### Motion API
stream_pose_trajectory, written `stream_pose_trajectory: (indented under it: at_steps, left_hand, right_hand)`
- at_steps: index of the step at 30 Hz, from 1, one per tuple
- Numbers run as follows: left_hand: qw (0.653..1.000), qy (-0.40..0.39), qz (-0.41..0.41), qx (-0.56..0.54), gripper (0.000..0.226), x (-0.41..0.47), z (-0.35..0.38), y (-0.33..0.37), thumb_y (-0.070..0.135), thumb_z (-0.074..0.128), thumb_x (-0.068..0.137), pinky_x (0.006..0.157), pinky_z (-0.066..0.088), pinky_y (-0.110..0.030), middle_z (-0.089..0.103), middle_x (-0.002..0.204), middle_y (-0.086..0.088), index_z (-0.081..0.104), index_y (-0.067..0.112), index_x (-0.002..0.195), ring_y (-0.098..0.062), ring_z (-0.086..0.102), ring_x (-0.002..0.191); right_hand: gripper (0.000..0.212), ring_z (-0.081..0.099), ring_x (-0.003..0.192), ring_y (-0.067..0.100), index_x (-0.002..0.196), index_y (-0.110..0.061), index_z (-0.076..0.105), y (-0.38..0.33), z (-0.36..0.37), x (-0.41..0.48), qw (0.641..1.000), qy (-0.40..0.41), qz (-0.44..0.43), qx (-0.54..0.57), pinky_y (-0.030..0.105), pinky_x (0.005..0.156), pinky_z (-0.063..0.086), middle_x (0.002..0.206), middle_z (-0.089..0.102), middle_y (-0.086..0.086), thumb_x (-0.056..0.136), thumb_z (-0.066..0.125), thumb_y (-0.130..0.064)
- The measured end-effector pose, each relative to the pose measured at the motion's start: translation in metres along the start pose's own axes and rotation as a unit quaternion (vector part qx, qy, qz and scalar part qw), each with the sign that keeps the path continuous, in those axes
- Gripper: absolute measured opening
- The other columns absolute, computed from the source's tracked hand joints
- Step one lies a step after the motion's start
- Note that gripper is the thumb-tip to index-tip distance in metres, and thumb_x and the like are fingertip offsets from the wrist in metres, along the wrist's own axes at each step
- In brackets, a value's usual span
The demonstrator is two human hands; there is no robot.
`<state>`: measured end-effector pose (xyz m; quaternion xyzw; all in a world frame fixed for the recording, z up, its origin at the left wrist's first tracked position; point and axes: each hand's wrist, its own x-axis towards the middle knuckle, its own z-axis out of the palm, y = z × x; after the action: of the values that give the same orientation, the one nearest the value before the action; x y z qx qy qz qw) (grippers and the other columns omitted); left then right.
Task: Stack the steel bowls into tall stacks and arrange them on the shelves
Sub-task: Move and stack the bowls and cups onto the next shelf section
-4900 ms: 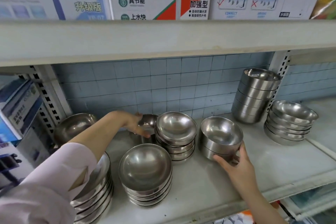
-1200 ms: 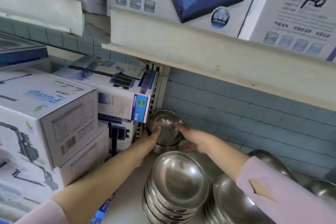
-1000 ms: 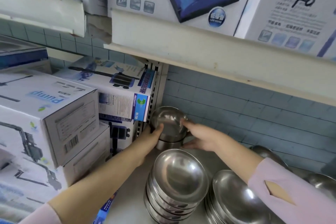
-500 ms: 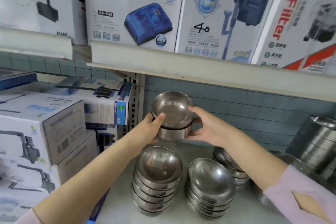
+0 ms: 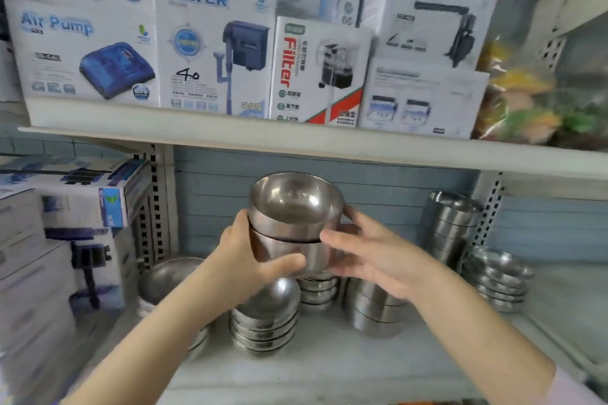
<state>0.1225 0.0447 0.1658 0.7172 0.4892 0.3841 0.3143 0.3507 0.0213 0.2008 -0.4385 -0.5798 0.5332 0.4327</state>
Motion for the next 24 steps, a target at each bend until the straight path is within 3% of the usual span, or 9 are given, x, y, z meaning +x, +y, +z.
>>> stream_pose_trajectory:
  at_steps: [2, 6, 9, 12, 17, 21, 24]
  left_hand:
    - [0.999, 0.019, 0.037, -0.023, 0.107, -0.004, 0.032, 0.013, 0.081, 0.077, 0.040, 0.102, 0.046, -0.041, 0.053, 0.127, 0.006, 0.037, 0.039, 0.129, -0.013, 0.052, 0.120]
    - [0.991, 0.016, 0.098, -0.087, 0.094, -0.008, 0.083, 0.049, 0.070, 0.083, 0.048, 0.100, 0.047, -0.042, 0.054, 0.127, 0.009, 0.040, 0.046, 0.128, -0.015, 0.051, 0.123]
    - [0.985, -0.001, 0.130, -0.116, 0.090, -0.001, 0.114, 0.066, 0.062, 0.085, 0.056, 0.101, 0.046, -0.044, 0.055, 0.130, 0.009, 0.038, 0.045, 0.132, -0.016, 0.051, 0.125]
    - [0.978, -0.033, 0.151, -0.140, 0.083, 0.009, 0.139, 0.076, 0.048, 0.084, 0.063, 0.101, 0.047, -0.036, 0.059, 0.127, 0.016, 0.037, 0.044, 0.132, -0.005, 0.055, 0.121]
    - [0.971, -0.106, 0.126, -0.172, 0.089, 0.047, 0.163, 0.073, 0.037, 0.086, 0.065, 0.100, 0.050, -0.036, 0.060, 0.127, 0.017, 0.033, 0.039, 0.137, -0.005, 0.058, 0.119]
    - [0.973, -0.135, 0.115, -0.151, 0.094, 0.073, 0.166, 0.063, 0.030, 0.088, 0.066, 0.101, 0.050, -0.034, 0.058, 0.129, 0.014, 0.029, 0.032, 0.140, -0.001, 0.057, 0.118]
    - [0.978, -0.117, 0.124, -0.118, 0.102, 0.089, 0.154, 0.055, 0.041, 0.090, 0.058, 0.096, 0.052, -0.028, 0.055, 0.129, 0.017, 0.028, 0.035, 0.140, 0.003, 0.058, 0.114]
  right_hand:
    - [0.082, 0.073, 0.099, 0.022, 0.135, -0.036, 0.049, -0.002, -0.023, -0.029, 0.999, 0.034, -0.019, 0.000, 0.038, 0.082, 0.059, 0.121, 0.066, 0.005, 0.061, 0.085, -0.028]
    - [0.084, 0.071, 0.101, 0.025, 0.130, -0.038, 0.051, -0.003, -0.067, -0.072, 0.996, 0.080, -0.033, 0.007, 0.046, 0.087, 0.059, 0.127, 0.061, 0.004, 0.055, 0.088, -0.036]
    - [0.081, 0.067, 0.081, 0.018, 0.125, -0.033, 0.053, -0.002, -0.089, -0.091, 0.993, 0.112, -0.044, 0.003, 0.043, 0.082, 0.060, 0.123, 0.060, 0.000, 0.051, 0.085, -0.042]
    - [0.078, 0.066, 0.071, 0.011, 0.123, -0.032, 0.050, 0.002, -0.109, -0.097, 0.987, 0.151, -0.050, -0.022, 0.037, 0.072, 0.059, 0.127, 0.057, -0.006, 0.054, 0.082, -0.045]
    - [0.077, 0.064, 0.111, 0.012, 0.115, -0.056, 0.045, 0.013, -0.142, -0.078, 0.979, 0.184, -0.059, -0.059, 0.035, 0.078, 0.058, 0.131, 0.055, -0.021, 0.052, 0.088, -0.057]
    - [0.094, 0.067, 0.110, 0.013, 0.121, -0.052, 0.051, 0.021, -0.158, -0.055, 0.981, 0.176, -0.057, -0.066, 0.043, 0.091, 0.057, 0.130, 0.061, -0.017, 0.037, 0.091, -0.062]
    - [0.096, 0.069, 0.106, 0.014, 0.124, -0.042, 0.050, 0.028, -0.161, -0.041, 0.983, 0.160, -0.063, -0.062, 0.041, 0.091, 0.057, 0.121, 0.067, -0.007, 0.040, 0.095, -0.054]
